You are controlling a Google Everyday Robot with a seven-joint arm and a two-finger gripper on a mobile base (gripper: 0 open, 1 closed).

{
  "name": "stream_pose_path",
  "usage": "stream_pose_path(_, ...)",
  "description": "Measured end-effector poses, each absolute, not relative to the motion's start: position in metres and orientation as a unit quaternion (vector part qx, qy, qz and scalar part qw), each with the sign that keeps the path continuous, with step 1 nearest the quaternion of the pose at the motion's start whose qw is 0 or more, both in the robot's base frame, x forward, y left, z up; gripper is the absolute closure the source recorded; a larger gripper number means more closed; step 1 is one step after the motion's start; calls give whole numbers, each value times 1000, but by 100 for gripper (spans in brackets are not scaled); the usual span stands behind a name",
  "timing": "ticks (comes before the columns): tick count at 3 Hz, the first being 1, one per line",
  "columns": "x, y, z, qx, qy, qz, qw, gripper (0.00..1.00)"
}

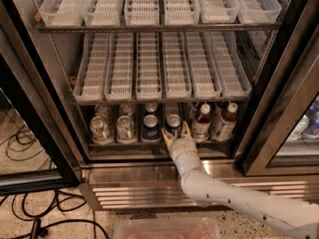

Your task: Pick pepsi can from bottom shelf of fridge

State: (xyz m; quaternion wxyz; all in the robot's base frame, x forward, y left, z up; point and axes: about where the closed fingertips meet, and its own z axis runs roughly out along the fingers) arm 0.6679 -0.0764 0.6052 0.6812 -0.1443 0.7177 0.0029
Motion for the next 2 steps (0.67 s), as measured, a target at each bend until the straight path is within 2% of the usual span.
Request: stream_pose_path(2,678,-67,627,-133,730,69,666,100)
